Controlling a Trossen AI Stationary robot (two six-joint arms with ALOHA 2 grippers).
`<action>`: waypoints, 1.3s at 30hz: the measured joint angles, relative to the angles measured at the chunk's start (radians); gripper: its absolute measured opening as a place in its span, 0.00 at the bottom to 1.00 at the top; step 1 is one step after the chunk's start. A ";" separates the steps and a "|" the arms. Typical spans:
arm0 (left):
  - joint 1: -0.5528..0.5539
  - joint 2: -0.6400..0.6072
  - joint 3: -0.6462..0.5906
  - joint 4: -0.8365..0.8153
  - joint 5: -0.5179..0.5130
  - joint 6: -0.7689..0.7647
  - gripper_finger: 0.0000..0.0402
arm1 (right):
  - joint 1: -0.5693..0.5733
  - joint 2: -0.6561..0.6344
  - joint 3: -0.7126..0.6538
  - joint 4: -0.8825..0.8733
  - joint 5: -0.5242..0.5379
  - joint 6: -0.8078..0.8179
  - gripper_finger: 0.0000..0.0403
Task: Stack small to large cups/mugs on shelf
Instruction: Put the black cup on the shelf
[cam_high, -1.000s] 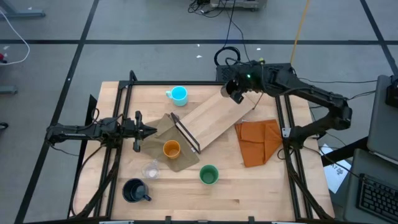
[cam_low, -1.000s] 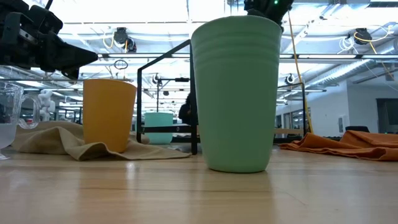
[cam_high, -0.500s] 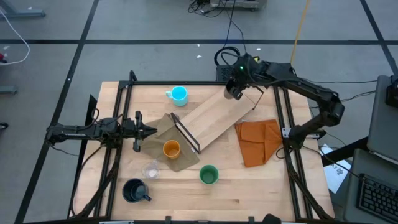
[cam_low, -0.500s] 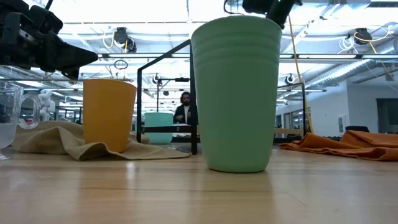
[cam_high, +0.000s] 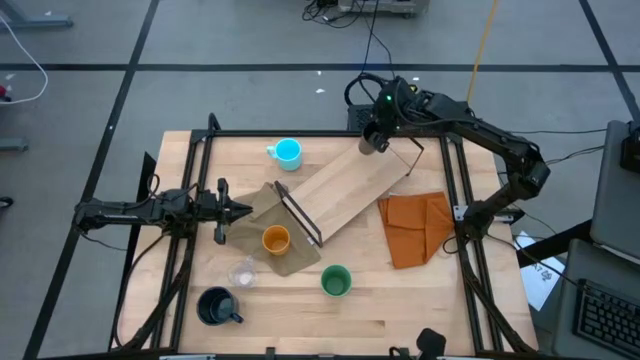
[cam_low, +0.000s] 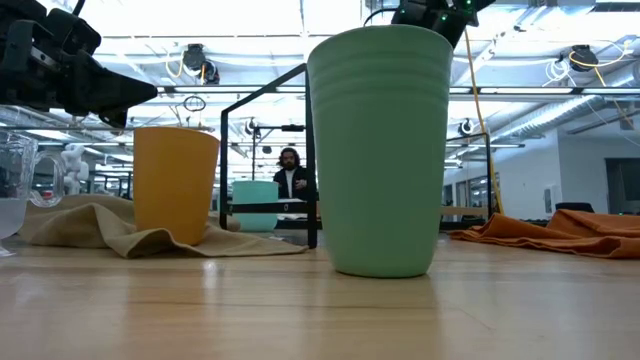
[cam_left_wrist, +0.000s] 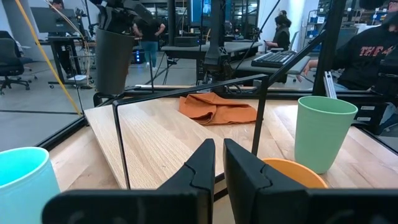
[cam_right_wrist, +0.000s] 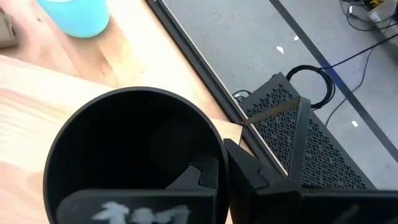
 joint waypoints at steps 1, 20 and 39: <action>0.000 0.000 0.000 0.000 0.000 0.000 0.09 | -0.003 0.002 0.000 0.000 -0.001 -0.001 0.00; 0.000 0.000 0.000 -0.001 0.000 0.000 0.09 | -0.018 0.121 0.000 0.012 -0.022 -0.047 0.00; 0.000 0.000 0.000 -0.003 0.000 0.000 0.09 | -0.054 0.123 0.000 0.032 -0.023 -0.060 0.00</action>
